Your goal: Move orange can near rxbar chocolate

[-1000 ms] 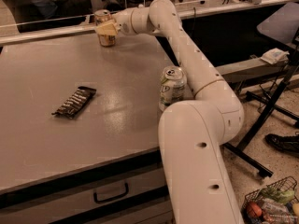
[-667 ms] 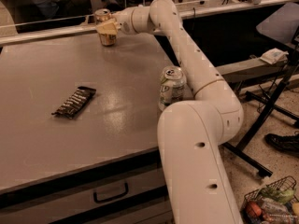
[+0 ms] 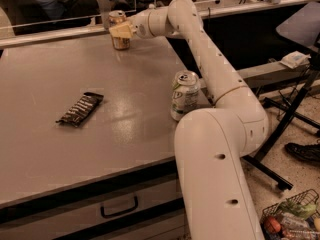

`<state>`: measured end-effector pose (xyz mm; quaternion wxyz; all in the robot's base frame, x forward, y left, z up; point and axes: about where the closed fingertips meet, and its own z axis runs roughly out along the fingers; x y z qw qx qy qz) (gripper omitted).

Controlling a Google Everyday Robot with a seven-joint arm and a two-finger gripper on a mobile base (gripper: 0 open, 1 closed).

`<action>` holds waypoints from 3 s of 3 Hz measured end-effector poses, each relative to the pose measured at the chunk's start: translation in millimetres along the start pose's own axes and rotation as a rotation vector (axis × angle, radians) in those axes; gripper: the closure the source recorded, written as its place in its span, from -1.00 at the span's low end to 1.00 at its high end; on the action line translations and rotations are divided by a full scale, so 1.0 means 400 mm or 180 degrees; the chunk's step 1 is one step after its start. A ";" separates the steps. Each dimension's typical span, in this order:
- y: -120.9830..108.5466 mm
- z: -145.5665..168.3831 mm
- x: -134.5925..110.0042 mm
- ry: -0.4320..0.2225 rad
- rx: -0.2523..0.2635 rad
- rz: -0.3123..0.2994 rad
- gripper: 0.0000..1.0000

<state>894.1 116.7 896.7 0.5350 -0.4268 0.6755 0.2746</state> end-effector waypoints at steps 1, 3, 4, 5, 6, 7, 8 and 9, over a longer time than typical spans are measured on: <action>0.000 -0.002 -0.004 0.0000 0.0001 -0.0001 1.00; 0.042 -0.225 -0.061 0.0014 -0.0024 -0.0185 1.00; 0.041 -0.223 -0.061 0.0013 -0.0024 -0.0182 1.00; 0.060 -0.225 -0.055 0.0066 -0.0093 -0.0164 1.00; 0.096 -0.233 -0.045 0.0133 -0.0165 -0.0155 1.00; 0.129 -0.217 -0.021 0.0142 -0.0198 -0.0168 1.00; 0.151 -0.197 0.006 0.0117 -0.0182 -0.0180 0.95; 0.154 -0.192 0.004 0.0121 -0.0199 -0.0179 0.50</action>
Offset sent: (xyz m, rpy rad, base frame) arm -0.0897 -0.1051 0.0524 -0.0260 -0.0021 -0.0237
